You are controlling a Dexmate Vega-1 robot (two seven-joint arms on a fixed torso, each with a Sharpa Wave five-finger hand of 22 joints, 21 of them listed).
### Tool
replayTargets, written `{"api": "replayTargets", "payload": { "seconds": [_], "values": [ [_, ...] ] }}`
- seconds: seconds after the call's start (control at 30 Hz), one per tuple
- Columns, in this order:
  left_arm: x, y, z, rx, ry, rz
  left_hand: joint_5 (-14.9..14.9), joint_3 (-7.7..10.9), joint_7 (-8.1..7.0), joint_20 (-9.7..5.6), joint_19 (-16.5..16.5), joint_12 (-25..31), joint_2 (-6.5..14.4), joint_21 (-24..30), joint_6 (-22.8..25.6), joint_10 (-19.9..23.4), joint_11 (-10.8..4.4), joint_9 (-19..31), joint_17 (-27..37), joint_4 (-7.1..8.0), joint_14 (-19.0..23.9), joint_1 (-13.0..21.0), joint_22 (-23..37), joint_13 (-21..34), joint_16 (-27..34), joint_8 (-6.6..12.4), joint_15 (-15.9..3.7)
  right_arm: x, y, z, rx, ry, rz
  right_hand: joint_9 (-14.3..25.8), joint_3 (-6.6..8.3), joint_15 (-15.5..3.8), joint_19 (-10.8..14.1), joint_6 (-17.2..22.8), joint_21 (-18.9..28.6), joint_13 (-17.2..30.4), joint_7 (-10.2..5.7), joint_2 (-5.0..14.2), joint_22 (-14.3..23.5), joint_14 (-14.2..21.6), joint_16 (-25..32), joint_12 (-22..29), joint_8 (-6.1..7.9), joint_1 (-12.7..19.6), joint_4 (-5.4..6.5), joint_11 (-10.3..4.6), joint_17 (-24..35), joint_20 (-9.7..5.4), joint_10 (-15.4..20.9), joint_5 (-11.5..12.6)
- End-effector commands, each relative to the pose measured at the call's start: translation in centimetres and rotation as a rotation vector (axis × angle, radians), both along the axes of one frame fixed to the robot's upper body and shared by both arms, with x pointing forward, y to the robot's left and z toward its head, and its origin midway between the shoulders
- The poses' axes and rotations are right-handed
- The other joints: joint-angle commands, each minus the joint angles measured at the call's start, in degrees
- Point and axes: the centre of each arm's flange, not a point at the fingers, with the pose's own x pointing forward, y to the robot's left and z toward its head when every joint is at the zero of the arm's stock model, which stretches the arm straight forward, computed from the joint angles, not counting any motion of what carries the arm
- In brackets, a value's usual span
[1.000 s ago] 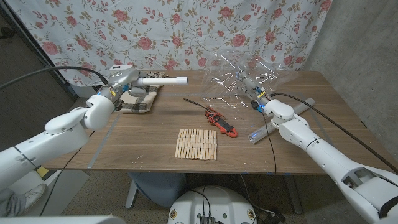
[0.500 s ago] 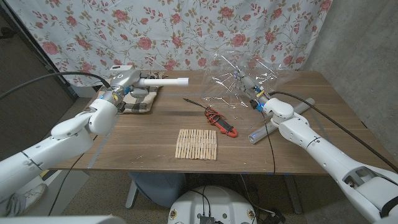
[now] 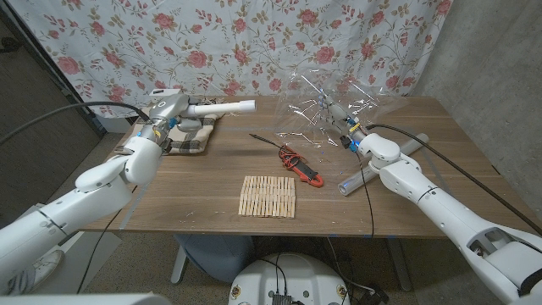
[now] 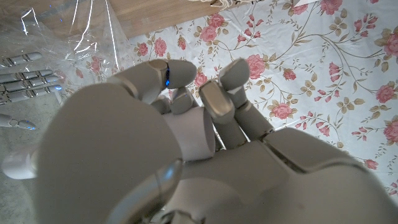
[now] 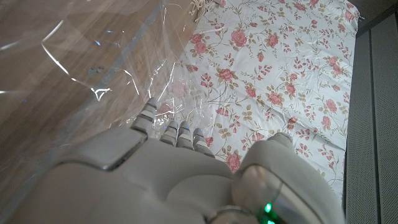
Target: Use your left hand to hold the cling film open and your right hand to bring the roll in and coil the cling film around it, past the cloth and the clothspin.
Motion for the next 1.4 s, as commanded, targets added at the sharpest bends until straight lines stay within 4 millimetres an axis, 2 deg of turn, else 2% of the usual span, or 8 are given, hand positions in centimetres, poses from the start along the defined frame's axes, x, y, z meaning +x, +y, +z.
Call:
{"api": "replayTargets", "payload": {
  "seconds": [0.03, 0.47, 0.63, 0.7, 0.77, 1.0, 1.17, 1.4],
  "values": [
    [0.6, -0.5, -0.3, -0.003, 0.005, 0.000, -0.1, 0.43, 0.09, -0.01, 0.4, 11.3, -0.1, 0.2, 0.5, 1.1, -0.38, 5.2, 0.2, 0.03, 0.2, -0.4, 0.0, 7.0, 0.3, 17.16, 0.07, -0.2, -0.8, 0.5, -0.037, -0.029, -0.008, 0.1, 0.18, 0.14, -0.8, -1.1, -0.1, 0.2, 0.03, -0.08, 0.2, -1.1, -0.3, -0.3, -0.14, 1.5, -1.13, 0.12, 0.0, 0.34, -0.9, -0.2],
    [0.6, -0.8, -0.5, -0.005, 0.005, -0.008, -0.3, 0.44, 0.05, -0.01, 0.3, 11.4, -0.1, 0.3, 0.5, 1.1, -0.39, 5.2, 0.2, 0.01, 0.1, -0.4, -0.4, 7.0, 0.3, 17.16, 0.05, -1.0, -1.9, 0.7, -0.086, -0.076, -0.032, 0.1, 0.65, -0.01, -1.3, -1.5, -0.2, 0.3, 0.08, -0.15, 0.2, -1.6, -0.3, -0.2, -0.04, 2.8, -2.00, -0.09, 0.0, 0.46, -1.1, -0.2],
    [0.6, -0.8, -1.1, -0.003, 0.018, -0.015, -0.3, 0.47, 0.07, -0.05, 0.2, 11.3, -0.1, 0.1, 0.5, 1.0, -0.39, 5.2, 0.2, 0.04, 0.0, -0.5, -0.7, 7.0, 0.3, 17.16, 0.07, -1.6, -2.0, 1.1, -0.123, -0.112, -0.051, 0.1, 1.07, -0.55, -1.1, -1.5, 0.0, 0.3, -0.23, -0.15, 0.2, -1.3, -0.1, -0.1, 0.13, 3.9, -2.72, -0.50, 0.1, 0.14, -1.1, -0.2],
    [0.5, -0.7, -1.3, -0.004, 0.018, -0.030, -0.9, -0.56, 0.14, 0.02, 0.3, 11.3, 0.1, 0.0, 0.4, 1.0, -0.39, 5.2, 0.0, 0.32, 0.6, -1.2, -1.1, 6.9, 0.2, 17.13, 0.16, -1.7, -2.0, 1.2, -0.128, -0.122, -0.061, 0.2, 1.42, -0.75, -0.9, -1.5, 0.1, 0.4, -0.38, -0.03, 0.2, -1.2, 0.0, 0.0, 0.23, 4.7, -3.19, -0.81, 0.1, -0.36, -1.0, -0.2],
    [0.5, -0.7, -1.4, -0.002, 0.019, -0.025, -1.0, -0.81, 0.14, 0.01, 0.4, 11.3, 0.1, 0.1, 0.4, 1.1, -0.40, 5.2, 0.0, 0.39, 0.7, -1.4, -1.1, 6.9, 0.2, 17.13, 0.20, -1.8, -2.2, 1.4, -0.147, -0.117, -0.065, 0.2, 1.70, -0.83, -0.7, -1.4, 0.3, 0.4, -0.26, 0.08, 0.2, -0.9, 0.2, 0.2, 0.34, 5.3, -3.56, -0.64, 0.1, -0.32, -0.6, -0.3],
    [0.2, -0.5, -1.8, -0.031, -0.025, -0.051, -1.2, -0.40, 0.28, 0.37, 1.7, 11.4, 0.4, 0.5, 0.3, 1.9, -0.44, 5.2, -0.1, 0.40, 1.4, -1.2, -1.5, 6.9, -0.1, 17.14, 0.07, -2.0, -2.7, 1.8, -0.169, -0.137, -0.091, 0.2, 2.20, -1.11, -0.1, -0.7, 0.5, 0.4, -0.41, 0.29, 0.2, -0.4, 0.4, 0.5, 0.68, 6.3, -4.18, -0.80, 0.1, -0.45, 0.0, -0.3],
    [0.5, -0.5, -1.9, -0.037, -0.025, -0.047, -1.0, 0.24, 0.54, 0.59, 2.5, 11.4, 0.5, 1.6, -0.7, 4.0, -0.44, 5.3, -0.1, 0.58, 2.9, -0.9, 1.9, 6.9, -0.2, 17.17, 0.25, -2.5, -2.8, 2.6, -0.244, -0.156, -0.106, 0.2, 2.42, -1.27, 0.1, -0.5, 0.5, 0.5, -0.42, 0.34, 0.2, -0.2, 0.5, 0.6, 0.77, 6.8, -4.48, -1.05, 0.1, -0.58, 0.1, -0.3],
    [1.0, -0.9, -1.9, -0.045, -0.002, -0.058, -1.0, 0.41, 0.47, 0.44, 3.3, 11.3, 0.8, 1.2, -0.9, 4.3, -0.35, 5.3, -0.3, 0.65, 3.6, -0.8, 2.4, 6.9, -0.4, 17.20, 0.23, -3.0, -3.9, 3.2, -0.245, -0.177, -0.142, 0.2, 2.80, -1.53, 0.8, -0.2, 0.7, 0.5, -0.58, 0.44, 0.2, 0.4, 0.7, 0.8, 0.90, 7.6, -4.96, -1.52, 0.1, -0.78, 0.6, -0.3]
  ]
}}
